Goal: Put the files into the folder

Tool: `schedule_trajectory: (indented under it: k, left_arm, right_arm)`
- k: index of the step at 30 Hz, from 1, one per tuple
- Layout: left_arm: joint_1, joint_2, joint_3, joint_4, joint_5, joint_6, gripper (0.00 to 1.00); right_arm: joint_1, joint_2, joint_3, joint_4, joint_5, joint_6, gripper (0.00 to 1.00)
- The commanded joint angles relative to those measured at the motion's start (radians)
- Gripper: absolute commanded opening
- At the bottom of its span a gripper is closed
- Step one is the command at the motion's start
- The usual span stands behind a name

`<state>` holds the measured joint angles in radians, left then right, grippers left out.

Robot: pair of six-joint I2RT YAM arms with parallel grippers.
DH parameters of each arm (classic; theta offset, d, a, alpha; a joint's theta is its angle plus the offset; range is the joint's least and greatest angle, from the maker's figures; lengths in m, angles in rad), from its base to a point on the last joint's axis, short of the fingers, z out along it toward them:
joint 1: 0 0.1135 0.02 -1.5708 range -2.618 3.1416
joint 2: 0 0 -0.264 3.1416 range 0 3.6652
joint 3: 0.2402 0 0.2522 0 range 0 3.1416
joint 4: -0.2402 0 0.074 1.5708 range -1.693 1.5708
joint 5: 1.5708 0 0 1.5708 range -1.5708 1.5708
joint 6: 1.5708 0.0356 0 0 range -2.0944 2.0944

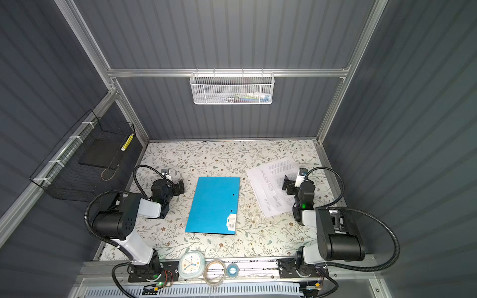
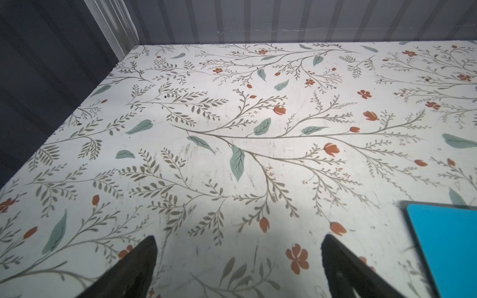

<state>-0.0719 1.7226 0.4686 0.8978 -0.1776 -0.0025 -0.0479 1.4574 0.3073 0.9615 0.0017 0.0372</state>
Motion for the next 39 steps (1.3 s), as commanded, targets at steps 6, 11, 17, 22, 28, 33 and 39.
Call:
schedule_trajectory:
  k: [6, 11, 17, 22, 28, 33, 39]
  left_arm:
    - [0.006, -0.004, 0.01, 0.003, 0.011, 0.019, 0.99]
    - [0.006, -0.005, 0.01, 0.003, 0.012, 0.019, 0.99]
    - [0.006, -0.005, 0.009, 0.003, 0.012, 0.019, 0.99]
    - [0.006, -0.004, 0.011, 0.003, 0.012, 0.019, 0.99]
    - [0.006, -0.003, 0.011, 0.001, 0.012, 0.019, 0.99]
    - [0.006, -0.006, 0.01, 0.002, 0.012, 0.019, 0.99]
    - [0.006, -0.086, 0.07, -0.171, -0.012, 0.008, 0.99]
  right_arm:
    - [-0.005, 0.0, 0.021, 0.002, -0.013, 0.0, 0.99]
    - [-0.006, 0.0, 0.021, 0.003, -0.014, 0.0, 0.99]
    - [-0.005, 0.0, 0.021, 0.005, -0.013, 0.0, 0.99]
    - [-0.006, 0.001, 0.024, -0.001, -0.017, 0.0, 0.99]
    - [-0.009, 0.001, 0.026, -0.004, -0.023, 0.001, 0.99]
    - [-0.009, -0.002, 0.023, 0.0, -0.022, 0.002, 0.99]
    - [-0.004, -0.155, 0.097, -0.246, -0.01, 0.002, 0.94]
